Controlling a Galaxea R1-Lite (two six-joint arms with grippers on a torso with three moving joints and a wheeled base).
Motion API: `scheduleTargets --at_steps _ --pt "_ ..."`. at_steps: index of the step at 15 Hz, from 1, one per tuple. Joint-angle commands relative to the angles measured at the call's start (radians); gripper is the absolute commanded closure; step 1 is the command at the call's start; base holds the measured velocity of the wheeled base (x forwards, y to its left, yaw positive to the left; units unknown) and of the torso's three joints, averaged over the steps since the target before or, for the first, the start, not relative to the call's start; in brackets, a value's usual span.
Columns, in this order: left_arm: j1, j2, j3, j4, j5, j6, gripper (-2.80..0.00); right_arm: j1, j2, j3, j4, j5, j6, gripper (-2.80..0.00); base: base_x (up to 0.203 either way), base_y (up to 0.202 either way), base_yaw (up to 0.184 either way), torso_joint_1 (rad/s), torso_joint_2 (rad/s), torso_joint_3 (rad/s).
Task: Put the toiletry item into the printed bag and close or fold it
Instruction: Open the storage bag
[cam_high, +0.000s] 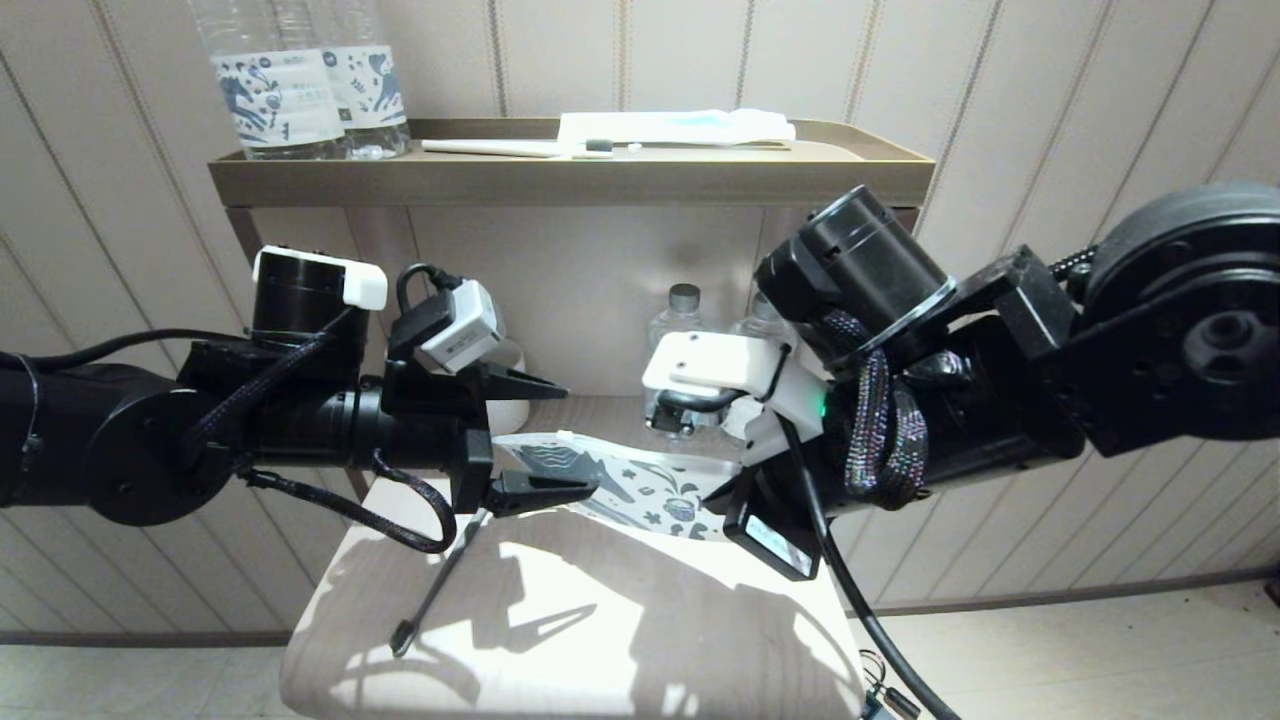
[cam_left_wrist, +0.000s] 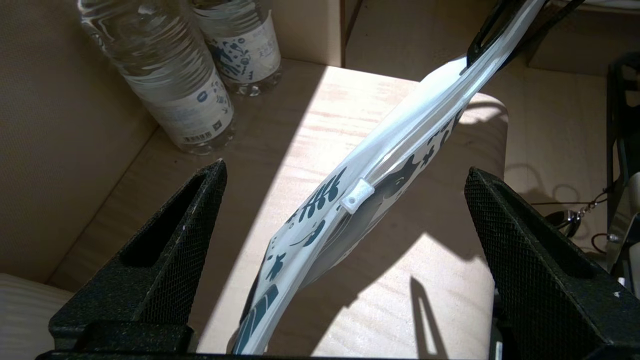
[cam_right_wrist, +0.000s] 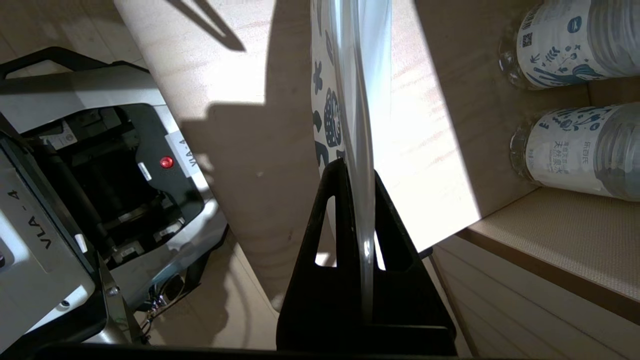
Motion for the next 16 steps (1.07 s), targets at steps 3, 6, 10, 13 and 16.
scheduleTargets --at_steps 3,6,10,13,16 --pt "0.0 -0.003 0.005 -0.003 -0.003 0.004 -2.8 0.001 0.001 -0.006 0.003 0.0 -0.002 0.0 0.0 0.0 0.0 0.0 0.0 0.0" --pt "0.0 0.0 0.004 -0.003 -0.004 0.004 0.0 0.001 0.002 -0.005 0.003 0.0 -0.002 0.0 0.0 0.0 0.0 0.0 0.0 0.0" --pt "0.0 0.006 0.002 -0.005 -0.006 0.004 0.0 0.001 0.005 0.0 0.003 0.001 -0.002 0.0 0.0 0.0 0.0 0.0 0.0 0.0" --pt "0.0 0.006 0.001 -0.005 -0.007 0.002 0.0 0.001 0.007 -0.002 0.003 0.001 -0.002 0.0 0.0 0.0 0.0 0.0 0.0 0.0" --pt "0.0 0.008 0.001 -0.003 -0.007 0.002 0.0 -0.001 0.007 0.004 0.003 0.001 -0.002 0.0 0.0 0.0 0.0 0.0 0.0 0.0"
